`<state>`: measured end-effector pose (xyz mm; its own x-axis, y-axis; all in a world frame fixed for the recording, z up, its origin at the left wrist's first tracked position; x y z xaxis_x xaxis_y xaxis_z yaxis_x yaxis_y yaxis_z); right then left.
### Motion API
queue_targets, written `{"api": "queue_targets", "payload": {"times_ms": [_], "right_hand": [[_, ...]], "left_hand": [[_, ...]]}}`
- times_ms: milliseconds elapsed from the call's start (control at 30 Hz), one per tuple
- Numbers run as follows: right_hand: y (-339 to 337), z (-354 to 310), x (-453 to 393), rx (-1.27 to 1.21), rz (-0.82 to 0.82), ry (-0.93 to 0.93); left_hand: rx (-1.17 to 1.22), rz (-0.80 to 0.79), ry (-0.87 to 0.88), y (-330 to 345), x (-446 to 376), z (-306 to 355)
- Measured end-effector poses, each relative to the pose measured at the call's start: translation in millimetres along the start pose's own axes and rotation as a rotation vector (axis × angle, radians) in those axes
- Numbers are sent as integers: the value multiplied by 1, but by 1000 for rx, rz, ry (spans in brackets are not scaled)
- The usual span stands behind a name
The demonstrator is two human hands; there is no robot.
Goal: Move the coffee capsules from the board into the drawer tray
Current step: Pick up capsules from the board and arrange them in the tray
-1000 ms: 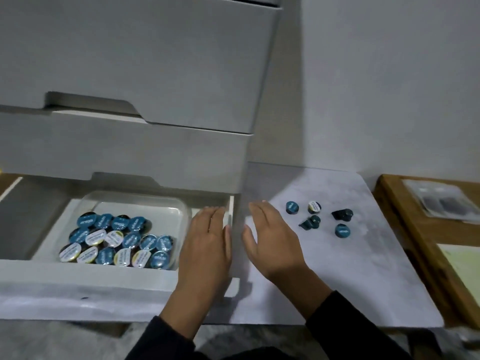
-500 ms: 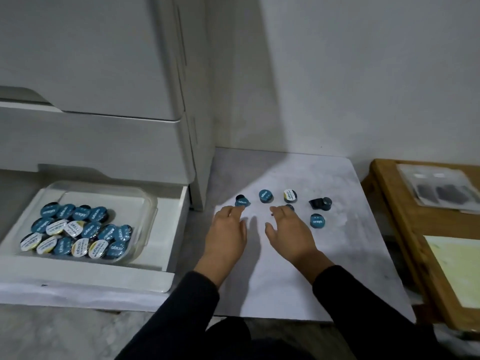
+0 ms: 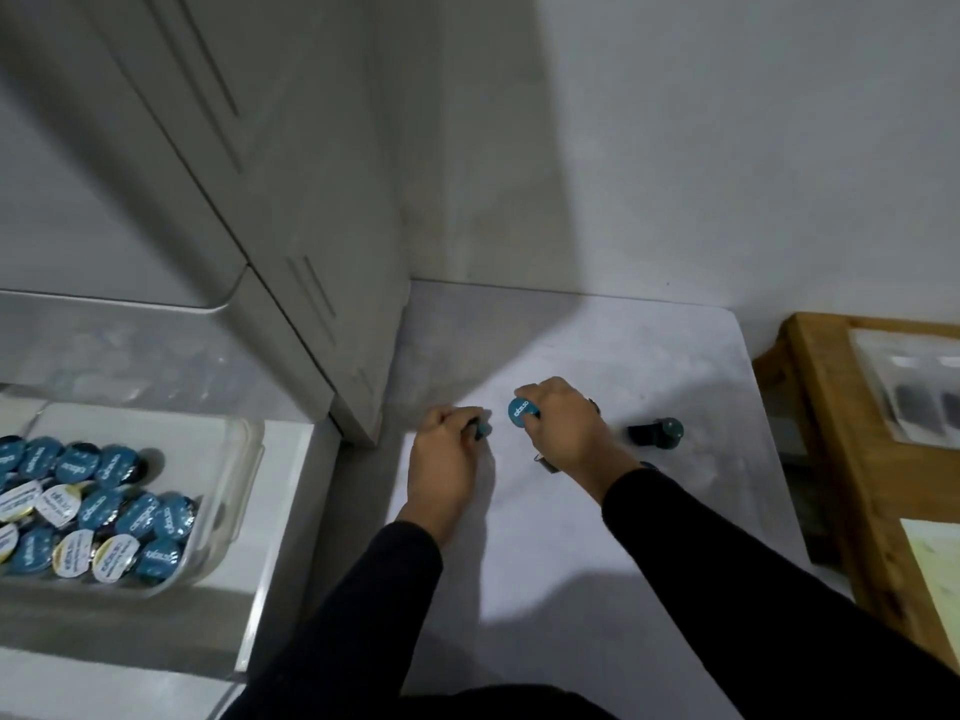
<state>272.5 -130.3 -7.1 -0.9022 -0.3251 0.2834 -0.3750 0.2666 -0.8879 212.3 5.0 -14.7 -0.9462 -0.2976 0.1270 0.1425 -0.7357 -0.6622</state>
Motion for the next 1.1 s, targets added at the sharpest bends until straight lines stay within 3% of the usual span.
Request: {"api": "queue_targets", "payload": {"times_ms": [200,500,800,1100], "right_hand": [[3,6,-9,-193,60,40],[-16,1,14,-489,170,74],[-51,-12,70,-704,364,106],[-70,-50,128,-858,493,93]], "left_hand": [[25,90,-104,-9,-10,-12],[266,117,-293,-20,6,-18],[514,159,-228,-60,43,10],[605,143,-168,-119,94,16]]}}
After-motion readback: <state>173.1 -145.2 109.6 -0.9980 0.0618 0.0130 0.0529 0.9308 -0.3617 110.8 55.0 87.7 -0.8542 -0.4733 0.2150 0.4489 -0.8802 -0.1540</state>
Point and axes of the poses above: each hand's wrist, its own x-axis away from the middle knuckle, its own y-axis out of the palm, z = x × y, the point moved 10 cm from there along -x, towards the middle knuckle, and after that the axes turned 3 degrees about -y, right-handed, at the moved point
